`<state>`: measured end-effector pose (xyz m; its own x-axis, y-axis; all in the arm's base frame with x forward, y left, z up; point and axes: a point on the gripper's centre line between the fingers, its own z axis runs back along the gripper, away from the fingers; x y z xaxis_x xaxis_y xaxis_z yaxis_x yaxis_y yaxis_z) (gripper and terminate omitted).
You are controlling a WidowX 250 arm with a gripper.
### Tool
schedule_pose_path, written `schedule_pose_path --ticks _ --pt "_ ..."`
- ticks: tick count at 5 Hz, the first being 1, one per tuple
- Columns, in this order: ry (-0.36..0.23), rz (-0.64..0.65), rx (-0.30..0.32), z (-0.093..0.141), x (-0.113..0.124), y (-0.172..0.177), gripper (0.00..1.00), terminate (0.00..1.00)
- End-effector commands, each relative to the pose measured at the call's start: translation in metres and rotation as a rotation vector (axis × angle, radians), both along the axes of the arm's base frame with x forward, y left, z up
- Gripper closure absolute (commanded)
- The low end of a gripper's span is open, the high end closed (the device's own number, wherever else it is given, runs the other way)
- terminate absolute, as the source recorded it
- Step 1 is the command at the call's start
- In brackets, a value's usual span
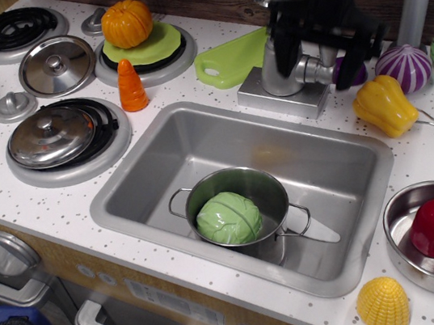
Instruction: Turn lever vertical to front
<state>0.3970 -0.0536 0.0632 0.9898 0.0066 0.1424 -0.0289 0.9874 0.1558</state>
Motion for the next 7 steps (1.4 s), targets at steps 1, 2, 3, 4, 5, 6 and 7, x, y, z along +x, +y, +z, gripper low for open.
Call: schedule_pose_path --ticks 1,2,3,4,5,6,7 --pt "-0.171 -0.008 0.036 0.049 0.012 -0.003 0.0 0.0" --pt "-0.245 -0.016 0.04 0.056 0.018 -0.004 0.0 0.0" --pt "-0.302 -0.034 0.037 0.059 0.03 -0.001 0.0 0.0" --pt "-0.334 -0.057 0.033 0.065 0.042 0.002 0.0 0.0" --pt "-0.342 -0.068 0.022 0.064 0.049 0.002 0.0 0.0" --pt "-0.335 -0.063 -0.008 0.062 0.054 -0.001 0.0 0.0" --pt "-0.33 -0.046 -0.02 0.059 0.051 -0.003 1.0 0.0"
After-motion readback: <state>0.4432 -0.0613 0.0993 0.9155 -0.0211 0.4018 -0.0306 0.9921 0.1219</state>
